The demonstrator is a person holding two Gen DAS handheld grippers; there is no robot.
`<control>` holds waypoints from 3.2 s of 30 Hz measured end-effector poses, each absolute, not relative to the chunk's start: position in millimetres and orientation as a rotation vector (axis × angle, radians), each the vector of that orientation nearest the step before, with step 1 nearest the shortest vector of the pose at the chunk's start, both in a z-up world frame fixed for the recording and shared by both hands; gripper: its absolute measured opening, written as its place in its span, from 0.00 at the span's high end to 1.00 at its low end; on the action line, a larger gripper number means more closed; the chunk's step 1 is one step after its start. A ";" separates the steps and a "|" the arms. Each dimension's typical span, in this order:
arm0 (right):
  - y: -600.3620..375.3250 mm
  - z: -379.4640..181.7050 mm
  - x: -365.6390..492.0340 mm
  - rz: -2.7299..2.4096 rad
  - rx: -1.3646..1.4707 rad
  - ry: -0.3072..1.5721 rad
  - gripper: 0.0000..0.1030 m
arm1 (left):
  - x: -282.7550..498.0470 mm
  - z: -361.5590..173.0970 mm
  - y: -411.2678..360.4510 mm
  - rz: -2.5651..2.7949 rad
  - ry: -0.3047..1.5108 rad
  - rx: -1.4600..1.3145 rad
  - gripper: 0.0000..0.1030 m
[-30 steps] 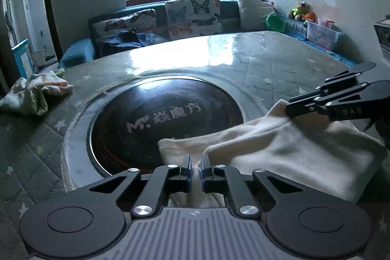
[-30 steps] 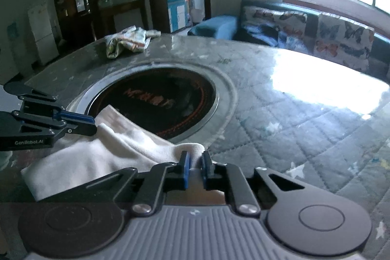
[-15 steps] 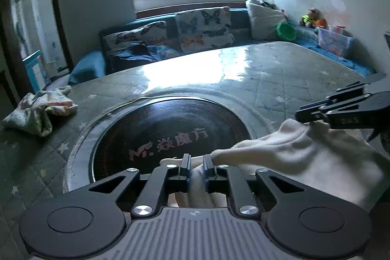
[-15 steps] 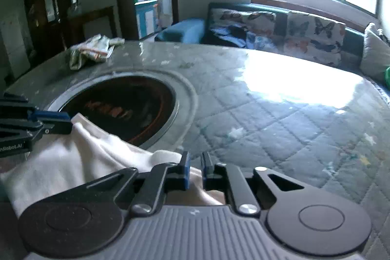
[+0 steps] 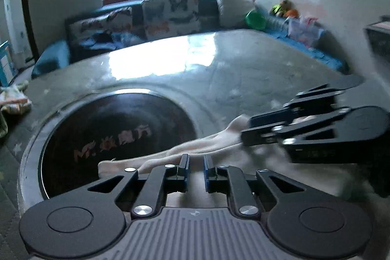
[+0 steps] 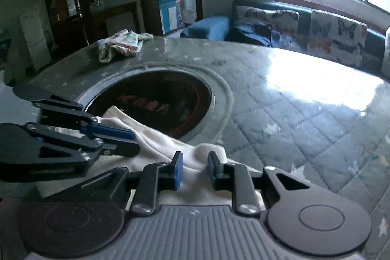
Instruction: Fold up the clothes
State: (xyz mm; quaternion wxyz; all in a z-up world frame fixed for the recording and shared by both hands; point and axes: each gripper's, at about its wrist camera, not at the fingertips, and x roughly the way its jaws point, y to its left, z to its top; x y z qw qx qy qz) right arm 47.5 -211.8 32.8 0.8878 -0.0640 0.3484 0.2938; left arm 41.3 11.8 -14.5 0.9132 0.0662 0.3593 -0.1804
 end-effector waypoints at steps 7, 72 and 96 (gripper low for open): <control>-216.1 32.8 46.1 0.602 -0.124 0.709 0.67 | 42.4 -15.0 10.6 -0.362 0.731 0.120 0.81; -276.4 55.6 -20.1 0.554 -0.201 0.695 0.87 | 6.6 5.5 5.6 -0.346 0.628 0.118 0.53; -270.7 44.2 -53.2 0.571 -0.221 0.683 0.81 | -62.8 -7.4 15.8 -0.338 0.665 0.067 0.53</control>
